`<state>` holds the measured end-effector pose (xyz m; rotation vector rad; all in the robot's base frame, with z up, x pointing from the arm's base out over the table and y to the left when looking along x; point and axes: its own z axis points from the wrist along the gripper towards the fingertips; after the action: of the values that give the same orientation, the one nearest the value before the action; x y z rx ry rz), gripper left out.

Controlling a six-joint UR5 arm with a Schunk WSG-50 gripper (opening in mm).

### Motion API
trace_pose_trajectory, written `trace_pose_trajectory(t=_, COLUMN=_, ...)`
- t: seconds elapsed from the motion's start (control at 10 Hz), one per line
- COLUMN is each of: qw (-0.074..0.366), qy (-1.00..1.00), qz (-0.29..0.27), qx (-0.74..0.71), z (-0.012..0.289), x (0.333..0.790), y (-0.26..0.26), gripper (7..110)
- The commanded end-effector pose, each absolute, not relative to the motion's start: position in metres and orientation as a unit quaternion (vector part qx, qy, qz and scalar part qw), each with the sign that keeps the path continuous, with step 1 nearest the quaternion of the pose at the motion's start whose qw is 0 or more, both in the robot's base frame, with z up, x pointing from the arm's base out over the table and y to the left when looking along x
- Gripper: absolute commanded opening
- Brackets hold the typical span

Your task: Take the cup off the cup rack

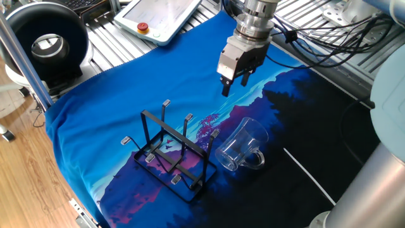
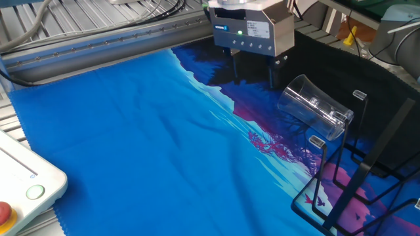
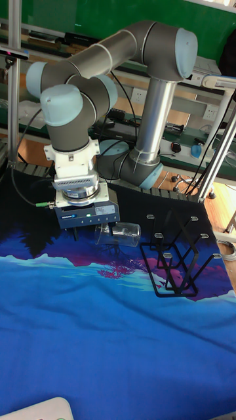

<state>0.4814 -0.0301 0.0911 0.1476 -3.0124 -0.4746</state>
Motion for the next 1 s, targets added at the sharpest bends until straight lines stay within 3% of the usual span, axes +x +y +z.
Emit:
trace_pose_trajectory(t=0.0, qw=0.046, qy=-0.983, qz=-0.176, qx=0.038, z=0.096, x=0.481, y=-0.020, gripper=44)
trace_pose_trajectory(t=0.4, qw=0.113, qy=-0.971, qz=-0.210, qx=0.020, z=0.098, x=0.374, y=-0.030, gripper=44)
trace_pose_trajectory(t=0.9, qw=0.090, qy=-0.967, qz=-0.239, qx=0.011, z=0.076, x=0.365, y=0.001, gripper=44)
